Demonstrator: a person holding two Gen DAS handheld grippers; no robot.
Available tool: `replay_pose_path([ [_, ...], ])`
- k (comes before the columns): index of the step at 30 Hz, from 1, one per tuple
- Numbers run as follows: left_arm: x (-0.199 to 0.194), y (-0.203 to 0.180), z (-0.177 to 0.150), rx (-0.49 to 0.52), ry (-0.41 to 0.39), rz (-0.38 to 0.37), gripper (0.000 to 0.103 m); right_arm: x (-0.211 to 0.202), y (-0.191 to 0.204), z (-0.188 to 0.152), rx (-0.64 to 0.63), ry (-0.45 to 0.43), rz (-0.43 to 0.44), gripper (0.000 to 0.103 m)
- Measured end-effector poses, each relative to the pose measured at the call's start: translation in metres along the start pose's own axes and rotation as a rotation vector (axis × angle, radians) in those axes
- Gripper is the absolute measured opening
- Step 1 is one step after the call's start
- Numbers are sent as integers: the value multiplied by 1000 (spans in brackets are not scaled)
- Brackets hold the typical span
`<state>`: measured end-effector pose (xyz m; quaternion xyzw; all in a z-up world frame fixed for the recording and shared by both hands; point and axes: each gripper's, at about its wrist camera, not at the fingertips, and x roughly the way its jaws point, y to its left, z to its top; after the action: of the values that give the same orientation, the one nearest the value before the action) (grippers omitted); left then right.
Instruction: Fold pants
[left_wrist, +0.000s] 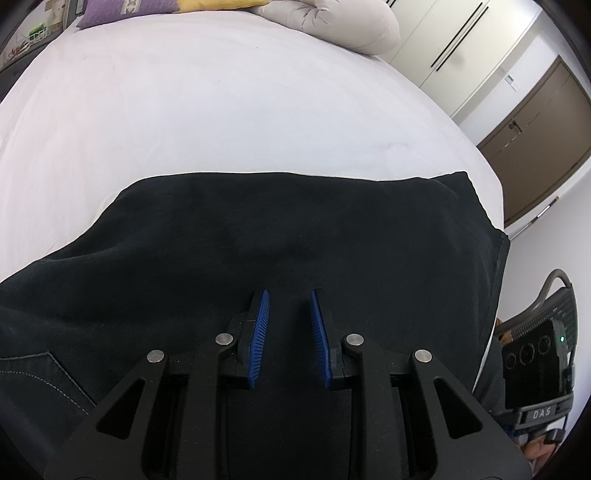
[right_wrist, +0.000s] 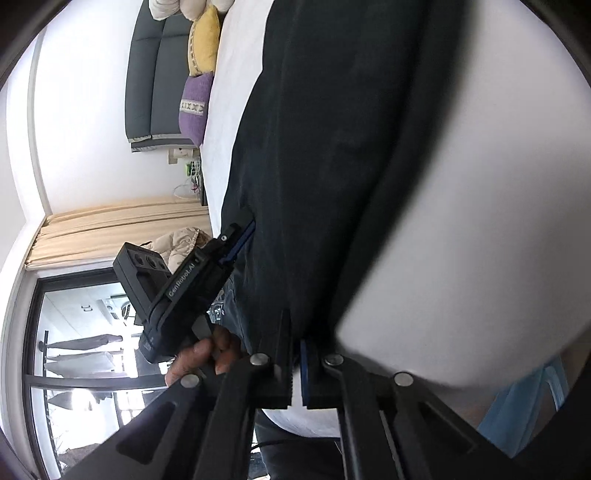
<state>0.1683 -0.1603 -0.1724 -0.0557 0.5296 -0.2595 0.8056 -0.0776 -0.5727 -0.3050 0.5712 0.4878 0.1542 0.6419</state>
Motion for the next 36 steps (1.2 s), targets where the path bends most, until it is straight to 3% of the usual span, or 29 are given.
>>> replay_pose_path([
  [5,2,-3,-1,20,-3,12,22,3,-8,0,10,6,37,1],
  [10,4,-1,-2,16,-11,8,22,-5,-22,23,80,-32,114,2],
  [13,4,-3,-3,23,-14,16,22,-20,-25,38,88,-104,122,0],
  [21,7,-3,-5,38,-26,22,22,-25,-25,32,59,-135,93,0],
  [23,6,-5,-4,42,-28,31,22,-25,-21,40,64,-132,92,7],
  [26,3,-17,2,67,-36,53,22,-39,-20,60,61,-195,125,15],
  [28,7,-27,12,86,-41,31,22,-47,-23,72,70,-239,131,14],
  [32,38,-70,41,176,-7,-38,22,-60,-34,86,117,-289,144,0],
  [36,79,-101,61,240,53,-94,22,-56,-37,82,111,-293,160,0],
])
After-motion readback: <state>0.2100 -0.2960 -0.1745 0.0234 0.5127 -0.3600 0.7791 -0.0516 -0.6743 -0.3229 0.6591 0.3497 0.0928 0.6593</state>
